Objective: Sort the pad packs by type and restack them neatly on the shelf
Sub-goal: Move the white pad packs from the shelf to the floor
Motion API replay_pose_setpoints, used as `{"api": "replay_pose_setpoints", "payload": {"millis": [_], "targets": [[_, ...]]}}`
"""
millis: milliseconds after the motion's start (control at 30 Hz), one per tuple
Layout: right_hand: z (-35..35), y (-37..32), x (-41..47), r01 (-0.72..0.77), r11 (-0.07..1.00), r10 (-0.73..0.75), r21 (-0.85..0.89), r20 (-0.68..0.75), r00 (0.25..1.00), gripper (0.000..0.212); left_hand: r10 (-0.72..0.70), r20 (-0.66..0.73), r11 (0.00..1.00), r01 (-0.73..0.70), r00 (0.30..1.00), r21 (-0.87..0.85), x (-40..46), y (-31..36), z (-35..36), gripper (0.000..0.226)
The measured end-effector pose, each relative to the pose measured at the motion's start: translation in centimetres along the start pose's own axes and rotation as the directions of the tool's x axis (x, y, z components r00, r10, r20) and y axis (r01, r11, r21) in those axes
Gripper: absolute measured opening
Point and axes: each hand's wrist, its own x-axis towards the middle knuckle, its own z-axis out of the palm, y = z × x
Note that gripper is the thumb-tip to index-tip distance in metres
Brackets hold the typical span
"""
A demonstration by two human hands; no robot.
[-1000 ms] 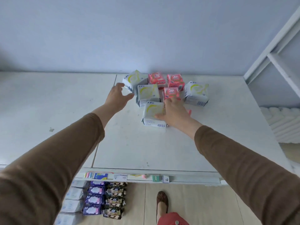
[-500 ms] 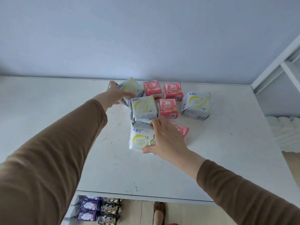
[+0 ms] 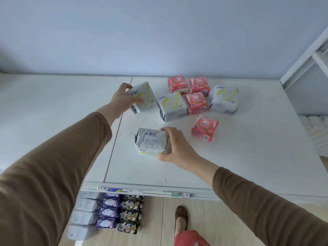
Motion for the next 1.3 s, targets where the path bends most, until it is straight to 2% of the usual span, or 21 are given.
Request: {"api": "replay_pose_setpoints", "payload": {"millis": [67, 133, 200, 367, 500, 633, 767, 900, 1033, 1133, 1300], "targets": [[1.4, -0.1, -0.4, -0.109, 0.972, 0.114, 0.209, -0.011, 0.993, 0.071, 0.022, -0.033, 1.0, -0.022, 0.999, 0.006, -2.1, -1.4, -1.8, 0.078], [3.1, -0.9, -1.5, -0.144, 0.937, 0.168, 0.318, -0.05, 0.984, 0.066, 0.052, -0.026, 0.998, -0.052, 0.998, 0.02, -4.9, -3.1, -3.8, 0.086], [4.1, -1.7, -2.6, -0.144, 0.907, 0.192, 0.397, -0.085, 0.978, 0.066, 0.075, 0.003, 0.995, -0.075, 0.997, 0.066, -7.4, -4.2, -5.1, 0.076], [8.1, -5.9, -9.9, -0.098, 0.904, 0.189, 0.417, -0.182, 0.965, 0.068, 0.179, 0.108, 0.983, -0.183, 0.978, 0.033, -16.6, -7.9, -8.6, 0.057], [11.0, -7.8, -16.9, -0.108, 0.859, 0.219, 0.5, -0.17, 0.961, 0.068, 0.278, 0.235, 0.958, -0.287, 0.932, 0.005, -24.5, -10.8, -9.8, 0.052], [13.6, -7.3, -22.9, -0.192, 0.849, 0.272, 0.492, -0.096, 0.957, 0.07, 0.286, 0.31, 0.952, -0.304, 0.906, 0.01, -30.2, -14.8, -9.3, 0.057], [16.5, -4.5, -27.7, -0.321, 0.814, 0.358, 0.484, 0.018, 0.934, 0.072, 0.231, 0.402, 0.95, -0.294, 0.886, 0.101, -33.3, -20.1, -7.3, 0.061], [20.6, -0.3, -30.6, -0.399, 0.795, 0.409, 0.457, 0.084, 0.909, 0.077, 0.108, 0.39, 0.935, -0.227, 0.914, 0.272, -35.6, -26.0, -3.6, 0.074], [25.6, 4.8, -32.4, -0.446, 0.793, 0.441, 0.415, 0.114, 0.89, 0.069, 0.002, 0.417, 0.91, -0.174, 0.909, 0.375, -36.3, -32.7, 0.8, 0.07], [30.2, 8.8, -33.0, -0.482, 0.786, 0.478, 0.387, 0.112, 0.871, 0.07, -0.031, 0.439, 0.884, -0.18, 0.898, 0.431, -35.7, -38.5, 4.4, 0.064], [38.9, 16.2, -33.5, -0.551, 0.756, 0.547, 0.354, 0.123, 0.828, 0.068, -0.076, 0.424, 0.825, -0.182, 0.902, 0.535, -33.1, -47.7, 10.4, 0.069]]}}
